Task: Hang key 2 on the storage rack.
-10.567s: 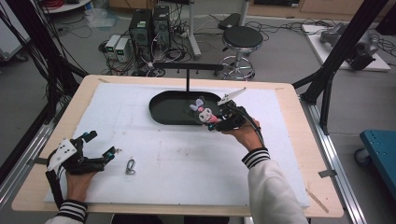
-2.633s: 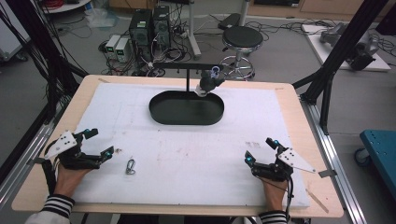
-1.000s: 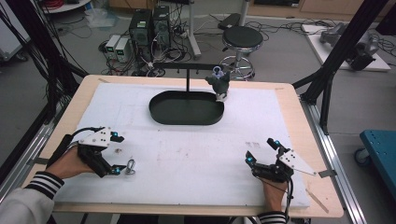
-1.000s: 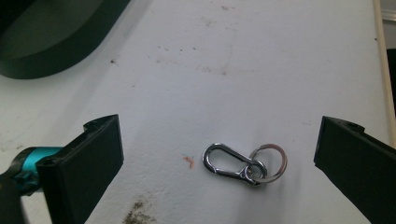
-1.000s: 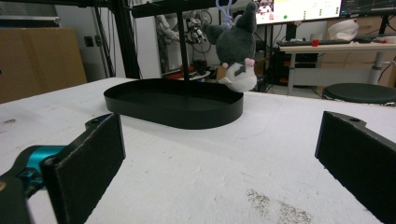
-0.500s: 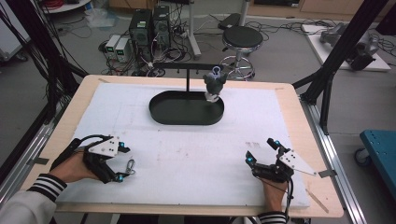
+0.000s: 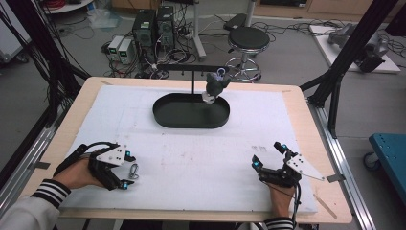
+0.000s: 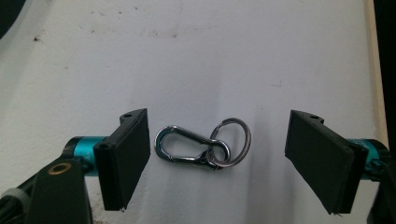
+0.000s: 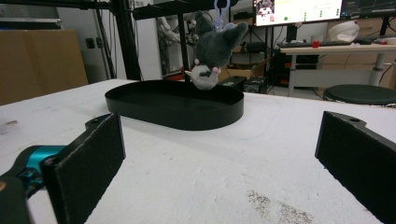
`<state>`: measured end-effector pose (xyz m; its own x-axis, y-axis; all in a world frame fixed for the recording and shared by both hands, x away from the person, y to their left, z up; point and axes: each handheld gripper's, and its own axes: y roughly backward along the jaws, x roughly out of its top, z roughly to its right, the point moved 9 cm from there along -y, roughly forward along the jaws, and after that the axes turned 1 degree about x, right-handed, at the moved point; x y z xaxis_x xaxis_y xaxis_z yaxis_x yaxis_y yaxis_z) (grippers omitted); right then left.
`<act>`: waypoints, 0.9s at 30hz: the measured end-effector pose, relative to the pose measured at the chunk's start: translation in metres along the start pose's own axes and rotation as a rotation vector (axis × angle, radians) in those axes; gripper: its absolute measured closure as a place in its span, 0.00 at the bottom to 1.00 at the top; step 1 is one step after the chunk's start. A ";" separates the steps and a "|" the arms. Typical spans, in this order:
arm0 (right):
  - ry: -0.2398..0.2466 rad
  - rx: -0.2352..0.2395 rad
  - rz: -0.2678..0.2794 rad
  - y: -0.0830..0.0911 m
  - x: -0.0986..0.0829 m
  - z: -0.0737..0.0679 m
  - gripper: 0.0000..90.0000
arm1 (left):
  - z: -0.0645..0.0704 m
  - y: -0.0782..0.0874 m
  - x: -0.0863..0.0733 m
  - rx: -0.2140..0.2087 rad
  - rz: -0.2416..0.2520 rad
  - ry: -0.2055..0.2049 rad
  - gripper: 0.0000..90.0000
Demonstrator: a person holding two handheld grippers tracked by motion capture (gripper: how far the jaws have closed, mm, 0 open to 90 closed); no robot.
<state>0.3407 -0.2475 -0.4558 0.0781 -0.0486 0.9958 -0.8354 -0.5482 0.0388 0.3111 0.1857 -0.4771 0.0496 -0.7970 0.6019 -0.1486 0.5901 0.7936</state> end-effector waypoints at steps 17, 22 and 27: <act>-0.006 0.003 0.000 0.000 0.000 0.000 0.01 | 0.004 -0.004 -0.005 -0.030 -0.057 -0.029 0.49; -0.005 0.002 -0.001 0.000 0.000 0.000 0.01 | 0.005 -0.003 -0.004 -0.027 -0.060 -0.044 0.58; -0.005 0.003 0.001 0.000 0.000 0.000 0.01 | 0.004 -0.003 -0.004 -0.022 -0.060 -0.055 0.68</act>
<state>0.3407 -0.2475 -0.4557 0.0795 -0.0533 0.9954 -0.8340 -0.5505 0.0372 0.3070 0.1871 -0.4823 0.0033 -0.8365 0.5480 -0.1248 0.5434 0.8301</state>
